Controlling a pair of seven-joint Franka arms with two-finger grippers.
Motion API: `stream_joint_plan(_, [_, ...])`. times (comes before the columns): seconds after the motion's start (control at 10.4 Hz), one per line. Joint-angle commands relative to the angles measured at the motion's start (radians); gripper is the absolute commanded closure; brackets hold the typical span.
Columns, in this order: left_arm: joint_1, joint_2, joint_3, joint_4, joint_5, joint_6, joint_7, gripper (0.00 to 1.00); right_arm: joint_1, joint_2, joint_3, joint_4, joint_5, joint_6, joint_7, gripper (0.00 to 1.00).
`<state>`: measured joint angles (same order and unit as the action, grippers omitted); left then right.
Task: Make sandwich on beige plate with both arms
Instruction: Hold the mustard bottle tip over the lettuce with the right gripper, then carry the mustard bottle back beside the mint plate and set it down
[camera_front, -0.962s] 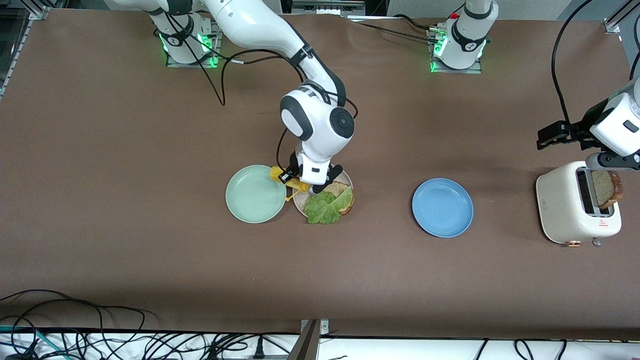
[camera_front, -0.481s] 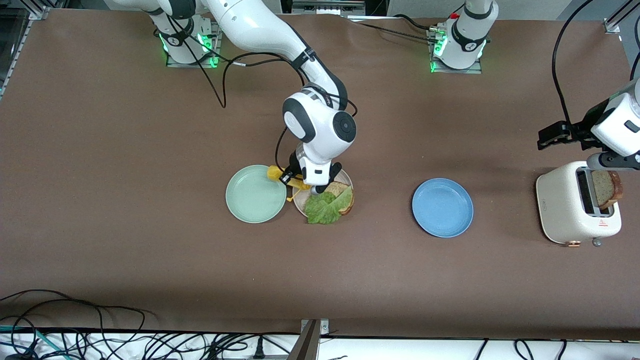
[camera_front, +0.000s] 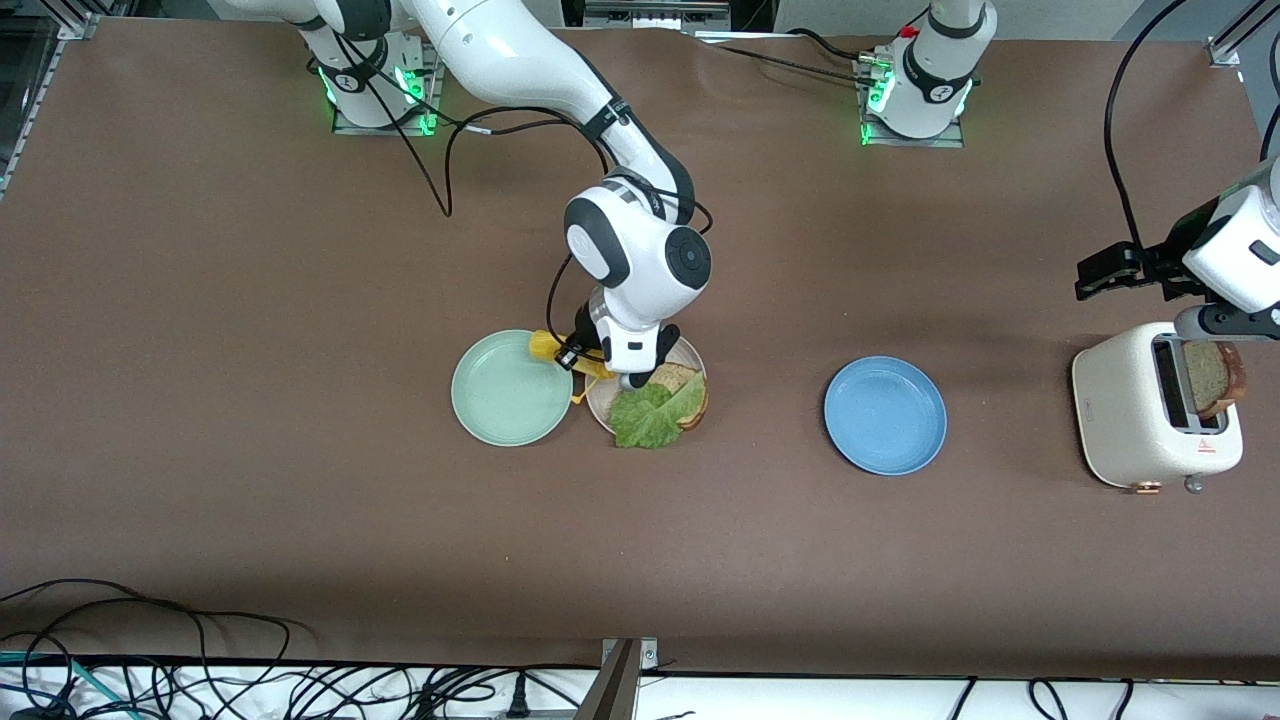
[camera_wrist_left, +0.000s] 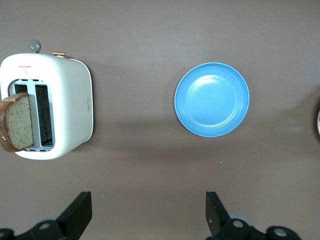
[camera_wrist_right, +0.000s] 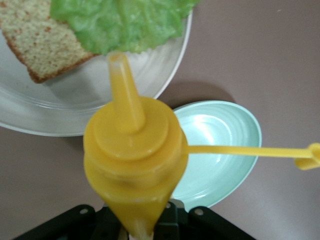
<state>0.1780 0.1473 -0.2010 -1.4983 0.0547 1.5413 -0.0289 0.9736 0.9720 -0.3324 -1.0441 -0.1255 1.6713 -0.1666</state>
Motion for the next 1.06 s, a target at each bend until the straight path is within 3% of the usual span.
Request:
stream_joint_plan(0.0, [0.0,-0.012,-0.006,0.0,0.002,0.002,-0.009,0.0,-0.047,-0.054,0.001,0.016,0.073,-0.036,-0.025,1.0])
stream_joint_plan(0.19, [0.0,-0.012,-0.006,0.001,0.002,0.002,-0.011,0.0,-0.116,-0.154,0.015,-0.057,0.113,-0.025,-0.043,1.0])
stream_joint_plan(0.29, [-0.003,-0.012,-0.006,0.0,0.002,0.002,-0.012,0.0,-0.175,-0.217,0.074,-0.103,0.11,-0.024,-0.071,1.0])
stream_joint_plan(0.38, [-0.003,-0.012,-0.006,0.001,0.002,0.002,-0.031,0.0,-0.22,-0.266,0.096,-0.14,0.112,-0.022,-0.08,1.0])
stream_joint_plan(0.58, [-0.011,-0.011,-0.011,0.001,0.004,0.003,-0.063,0.0,-0.277,-0.341,0.096,-0.204,0.157,-0.001,-0.184,1.0])
stream_joint_plan(0.77, [-0.011,-0.011,-0.008,0.001,0.002,0.011,-0.066,0.0,-0.349,-0.486,0.096,-0.415,0.184,0.15,-0.275,1.0])
stream_joint_plan(0.87, [-0.012,-0.011,-0.011,0.001,0.004,0.011,-0.066,0.0,-0.392,-0.559,0.096,-0.529,0.226,0.247,-0.324,1.0])
stream_joint_plan(0.96, [-0.012,-0.011,-0.011,0.001,0.004,0.011,-0.065,0.0,-0.445,-0.584,0.096,-0.572,0.316,0.281,-0.44,1.0])
